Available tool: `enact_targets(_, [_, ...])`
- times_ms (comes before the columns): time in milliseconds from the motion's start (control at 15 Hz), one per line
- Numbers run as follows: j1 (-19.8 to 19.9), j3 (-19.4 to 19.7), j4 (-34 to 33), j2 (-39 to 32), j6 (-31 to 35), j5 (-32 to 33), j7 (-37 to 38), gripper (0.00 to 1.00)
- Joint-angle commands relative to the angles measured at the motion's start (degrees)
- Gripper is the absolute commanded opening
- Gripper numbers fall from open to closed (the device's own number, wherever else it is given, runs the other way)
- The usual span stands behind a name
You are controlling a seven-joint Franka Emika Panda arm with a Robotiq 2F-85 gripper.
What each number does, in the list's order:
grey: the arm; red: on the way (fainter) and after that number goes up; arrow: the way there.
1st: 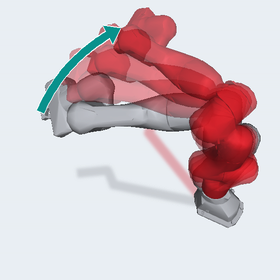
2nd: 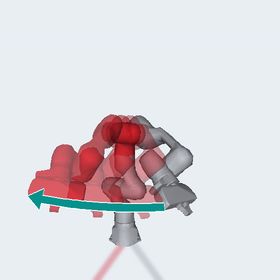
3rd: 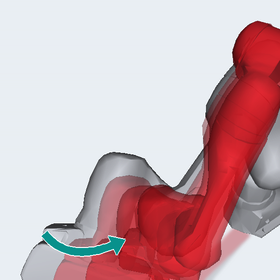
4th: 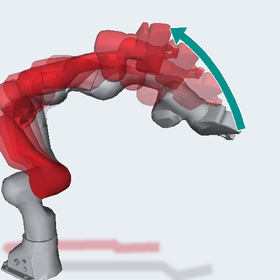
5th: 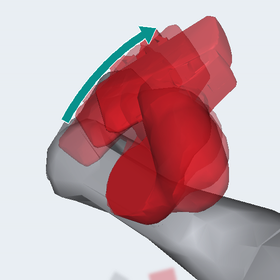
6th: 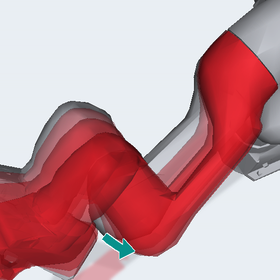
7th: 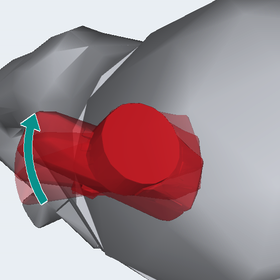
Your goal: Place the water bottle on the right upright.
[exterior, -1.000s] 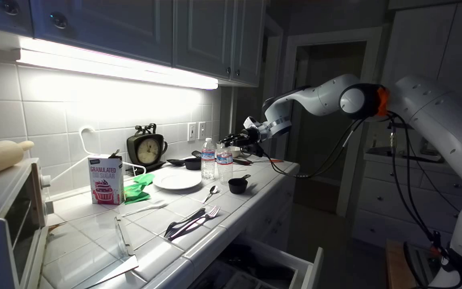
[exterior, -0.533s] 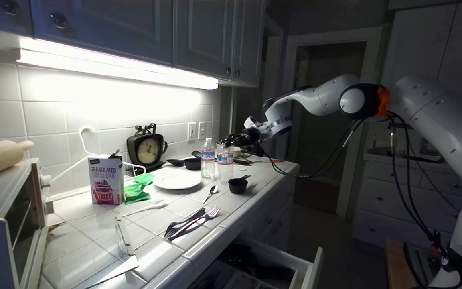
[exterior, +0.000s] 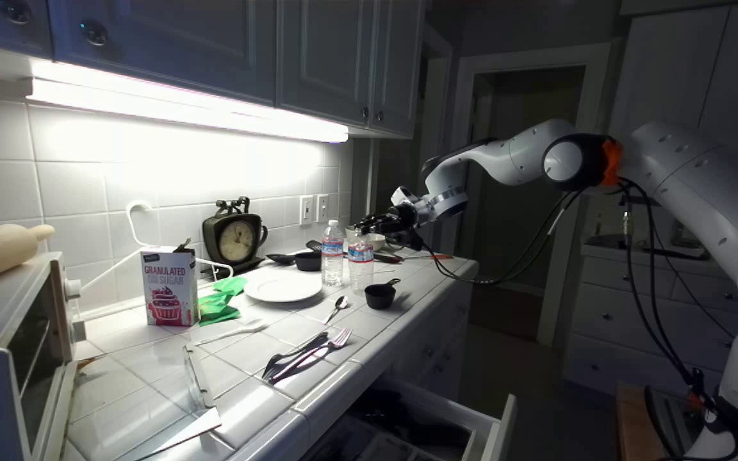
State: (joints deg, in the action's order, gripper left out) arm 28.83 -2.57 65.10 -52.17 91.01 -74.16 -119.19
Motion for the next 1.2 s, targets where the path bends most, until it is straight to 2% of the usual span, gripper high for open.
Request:
enact_targets(0, [0.67, -0.54, -1.18, -1.28, -1.03, -0.73, 0.27, 0.08])
enact_targets(133, [0.74, -0.54, -1.11, -1.21, -0.95, -0.74, 0.24, 0.11])
enact_targets(200, [0.74, -0.50, -1.01, -1.15, -0.83, -0.74, 0.35, 0.53])
enact_targets(333, [0.79, -0.49, -0.87, -1.09, -0.70, -0.80, 0.35, 0.62])
enact_targets(667, [0.88, -0.57, -0.72, -1.26, -0.56, -0.96, 0.41, 0.98])
enact_targets(1133, [0.96, -0.55, -0.81, -1.47, -0.63, -0.90, 0.41, 1.00])
